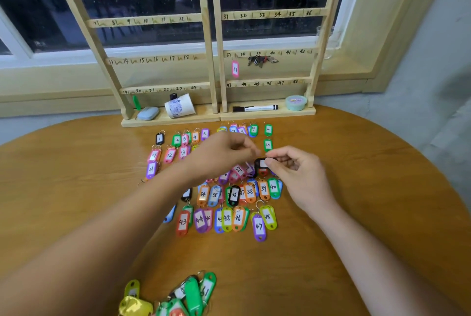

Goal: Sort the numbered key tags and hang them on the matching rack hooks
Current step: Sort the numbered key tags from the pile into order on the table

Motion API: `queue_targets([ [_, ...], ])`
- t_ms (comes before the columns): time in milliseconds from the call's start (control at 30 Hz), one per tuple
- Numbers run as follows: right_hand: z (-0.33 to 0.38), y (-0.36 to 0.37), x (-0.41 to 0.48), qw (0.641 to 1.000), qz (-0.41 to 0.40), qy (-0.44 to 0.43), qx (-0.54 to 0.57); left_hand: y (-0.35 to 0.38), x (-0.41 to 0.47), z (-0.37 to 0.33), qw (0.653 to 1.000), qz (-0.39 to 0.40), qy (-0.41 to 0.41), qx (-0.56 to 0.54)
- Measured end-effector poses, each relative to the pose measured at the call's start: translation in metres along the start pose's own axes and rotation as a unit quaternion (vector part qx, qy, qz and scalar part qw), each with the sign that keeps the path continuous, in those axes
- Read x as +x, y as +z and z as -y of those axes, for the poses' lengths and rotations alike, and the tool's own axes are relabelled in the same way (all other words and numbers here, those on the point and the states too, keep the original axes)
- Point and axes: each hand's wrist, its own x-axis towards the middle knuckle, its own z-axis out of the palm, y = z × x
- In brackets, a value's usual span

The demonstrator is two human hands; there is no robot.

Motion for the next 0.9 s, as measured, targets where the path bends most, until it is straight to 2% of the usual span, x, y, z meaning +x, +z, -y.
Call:
queue_targets([
  [267,0.003,0.008,-0.006,0.997,0.061,0.008,0.038,0.001,-0.012,0.009,0.999,0.007,0.046,0.017],
  [400,0.003,0.008,-0.007,0.997,0.057,0.006,0.043,-0.014,-0.011,0.022,1.000,0.000,0.015,0.023],
  [567,0.002,0.006,-0.006,0.999,0.050,0.009,0.017,-0.063,0.002,0.059,0.984,-0.129,-0.101,-0.069],
  [767,-0.003,0.009,-0.006,0.998,0.056,0.004,-0.013,-0.124,0.016,0.108,0.934,-0.272,-0.225,-0.062],
  [900,-0.005,0.009,-0.004,0.999,0.049,0.007,-0.014,-0.146,0.016,0.132,0.909,-0.307,-0.277,-0.059],
])
